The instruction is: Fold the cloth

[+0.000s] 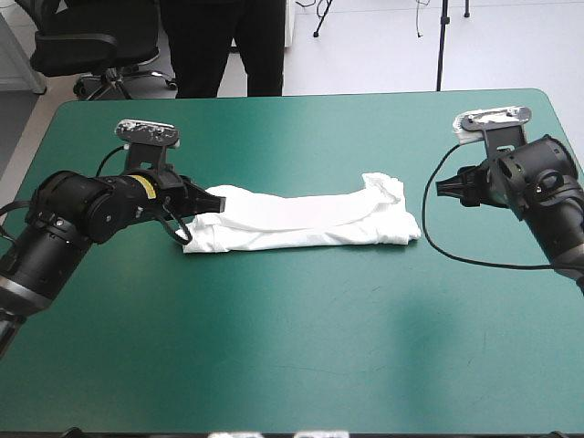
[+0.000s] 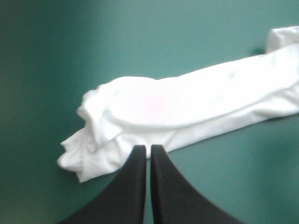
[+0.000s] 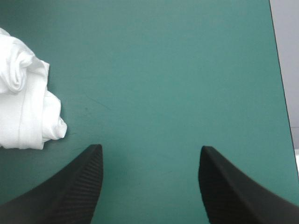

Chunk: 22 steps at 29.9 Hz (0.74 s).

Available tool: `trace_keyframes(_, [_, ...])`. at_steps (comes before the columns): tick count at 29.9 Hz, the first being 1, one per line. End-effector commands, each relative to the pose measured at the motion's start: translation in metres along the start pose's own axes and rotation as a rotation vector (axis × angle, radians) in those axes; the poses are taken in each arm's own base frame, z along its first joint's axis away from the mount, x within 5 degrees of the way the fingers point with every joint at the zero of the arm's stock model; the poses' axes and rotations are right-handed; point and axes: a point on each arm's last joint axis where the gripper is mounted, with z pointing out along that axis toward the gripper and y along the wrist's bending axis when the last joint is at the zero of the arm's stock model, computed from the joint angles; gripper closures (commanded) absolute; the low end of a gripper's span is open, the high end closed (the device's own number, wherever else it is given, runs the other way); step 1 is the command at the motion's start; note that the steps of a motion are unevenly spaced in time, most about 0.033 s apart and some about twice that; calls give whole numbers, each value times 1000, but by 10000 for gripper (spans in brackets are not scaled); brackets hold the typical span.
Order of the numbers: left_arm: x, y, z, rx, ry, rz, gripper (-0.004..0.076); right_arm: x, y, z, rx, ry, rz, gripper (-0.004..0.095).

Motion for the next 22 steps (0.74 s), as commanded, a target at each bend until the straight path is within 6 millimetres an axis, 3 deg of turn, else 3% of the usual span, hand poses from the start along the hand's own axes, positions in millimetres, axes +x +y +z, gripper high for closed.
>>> trace_keyframes(1, [-18, -13, -5, 118, -97, 36, 733, -6, -25, -12, 36, -65, 80, 345])
trace_keyframes(4, [-22, -22, 20, 184, -49, 45, 733, -6, -40, -2, -32, -37, 165, 345])
trace_keyframes(12, [-19, -40, 110, 303, 78, 10, 733, -13, -75, 34, -393, -46, 278, 345])
trace_keyframes(22, [-16, -58, 191, 347, 189, 1, 733, -16, -64, 86, -644, 16, 203, 344])
